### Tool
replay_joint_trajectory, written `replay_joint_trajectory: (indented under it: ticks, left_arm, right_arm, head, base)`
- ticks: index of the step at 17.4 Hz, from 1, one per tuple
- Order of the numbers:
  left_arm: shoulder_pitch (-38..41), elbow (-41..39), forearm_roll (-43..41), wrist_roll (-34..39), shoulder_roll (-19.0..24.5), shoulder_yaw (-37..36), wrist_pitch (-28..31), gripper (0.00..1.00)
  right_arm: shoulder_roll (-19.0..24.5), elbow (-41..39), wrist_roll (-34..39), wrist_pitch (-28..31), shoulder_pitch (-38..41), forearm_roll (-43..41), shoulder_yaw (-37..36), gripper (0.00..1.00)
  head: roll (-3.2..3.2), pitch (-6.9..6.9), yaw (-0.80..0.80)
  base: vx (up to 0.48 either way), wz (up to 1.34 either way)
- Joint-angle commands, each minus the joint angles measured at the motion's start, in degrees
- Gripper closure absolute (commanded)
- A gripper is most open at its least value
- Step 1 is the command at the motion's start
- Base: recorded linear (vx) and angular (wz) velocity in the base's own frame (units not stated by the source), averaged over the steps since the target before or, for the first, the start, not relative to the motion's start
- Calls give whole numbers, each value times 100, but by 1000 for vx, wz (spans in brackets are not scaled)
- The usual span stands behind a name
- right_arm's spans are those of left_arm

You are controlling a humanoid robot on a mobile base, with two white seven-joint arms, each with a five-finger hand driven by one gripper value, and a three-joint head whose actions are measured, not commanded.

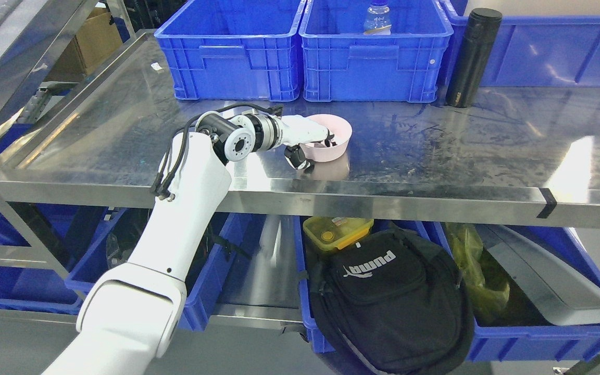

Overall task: Stack pink IKEA bowl on shelf middle layer
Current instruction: 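Close the left hand fingers on the pink bowl's rim, then lift the pink bowl off the shelf with the left hand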

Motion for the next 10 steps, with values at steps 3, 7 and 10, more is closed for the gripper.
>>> replay_joint_trajectory:
  ticks: [3, 7, 10]
  left_arm:
    - [47, 188, 9, -206, -39, 395, -373, 64]
    - [38, -126, 17, -418, -39, 1362, -1095, 96]
    - [38, -689, 61, -444, -39, 1600, -1236, 100]
  right_arm:
    - [-100, -100, -2, 4, 123, 0, 0, 0]
    - [-100, -100, -2, 4, 123, 0, 0, 0]
    - [-100, -100, -2, 4, 123, 0, 0, 0]
  head:
    - [0, 0, 0]
    - [0, 0, 0]
    - [0, 0, 0]
  base:
    - [0, -9]
    - [0, 0]
    - [0, 0]
